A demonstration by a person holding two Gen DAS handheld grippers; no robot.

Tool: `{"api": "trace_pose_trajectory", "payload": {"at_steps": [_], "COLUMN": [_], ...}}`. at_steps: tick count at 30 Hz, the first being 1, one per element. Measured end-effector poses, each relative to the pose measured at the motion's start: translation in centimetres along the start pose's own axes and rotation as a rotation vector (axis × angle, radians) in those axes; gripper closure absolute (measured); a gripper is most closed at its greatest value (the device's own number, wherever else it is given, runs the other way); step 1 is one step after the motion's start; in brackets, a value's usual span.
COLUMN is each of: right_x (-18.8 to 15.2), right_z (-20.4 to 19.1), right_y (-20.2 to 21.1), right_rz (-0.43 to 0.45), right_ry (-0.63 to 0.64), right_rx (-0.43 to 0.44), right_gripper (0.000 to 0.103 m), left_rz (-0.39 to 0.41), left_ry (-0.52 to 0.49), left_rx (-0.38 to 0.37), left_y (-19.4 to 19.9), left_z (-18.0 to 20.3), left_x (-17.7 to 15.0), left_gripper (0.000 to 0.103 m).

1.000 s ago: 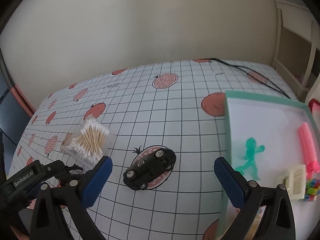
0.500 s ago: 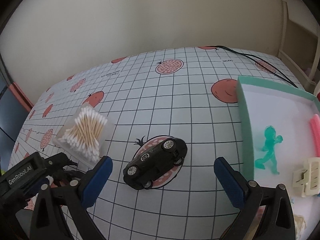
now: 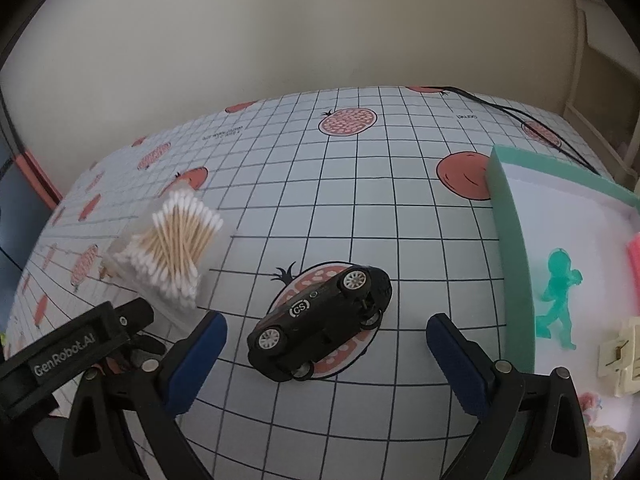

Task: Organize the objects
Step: 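Grasp the black toy car with the right tool while the left tool grasps the black action figure, then lift and carry the car and action figure toward the tray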

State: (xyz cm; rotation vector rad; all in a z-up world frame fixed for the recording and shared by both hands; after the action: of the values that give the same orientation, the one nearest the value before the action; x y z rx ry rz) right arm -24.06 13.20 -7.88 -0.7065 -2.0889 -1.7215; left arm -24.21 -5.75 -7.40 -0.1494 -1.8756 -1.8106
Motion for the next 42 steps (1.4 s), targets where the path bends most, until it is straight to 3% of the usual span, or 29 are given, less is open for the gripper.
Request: {"api": "trace_pose_trajectory", "payload": {"at_steps": [4, 9, 11, 16, 20, 27, 42], "right_x": [-0.1, -0.1, 0.1, 0.0, -0.1, -0.2, -0.4], "right_z": [-0.1, 0.0, 0.1, -0.1, -0.3, -0.5, -0.6], "right_y": [-0.2, 0.0, 0.3, 0.3, 0.5, 0.6, 1.0], "right_rz": [0.002, 0.013, 0.022, 0.008, 0.001, -0.019, -0.041], "right_ry": [0.029, 0.052, 0.046, 0.05, 0.062, 0.08, 0.096], "right_rx": [-0.024, -0.052, -0.043, -0.029, -0.021, -0.02, -0.007], "right_gripper": [0.004, 0.016, 0.028, 0.043, 0.058, 0.062, 0.064], "left_rz": [-0.003, -0.016, -0.016, -0.028, -0.035, -0.033, -0.04], "left_ry": [-0.02, -0.071, -0.091, -0.098, -0.11, -0.134, -0.102], "left_rx": [0.013, 0.05, 0.053, 0.049, 0.042, 0.03, 0.006], "left_y": [0.0, -0.1, -0.1, 0.0, 0.2, 0.9, 0.8], "left_z": [0.1, 0.3, 0.4, 0.0, -0.1, 0.0, -0.5], "left_x": [-0.2, -0.4, -0.4, -0.5, -0.5, -0.7, -1.0], "left_gripper": [0.001, 0.005, 0.006, 0.008, 0.014, 0.036, 0.036]}}
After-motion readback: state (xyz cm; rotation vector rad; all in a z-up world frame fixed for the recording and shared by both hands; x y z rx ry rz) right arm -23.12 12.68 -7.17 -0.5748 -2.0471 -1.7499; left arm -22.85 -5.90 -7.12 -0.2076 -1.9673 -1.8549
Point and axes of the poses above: each gripper's, at about its wrist camera, not at the fingertips, and y roughly against the way its jaws point, z to its right, x to its top, the point moved 3 cm from there along -y, roughly the way its jaws point, and after that the axes turned 7 degrees about -y, right-handed, at the moved point
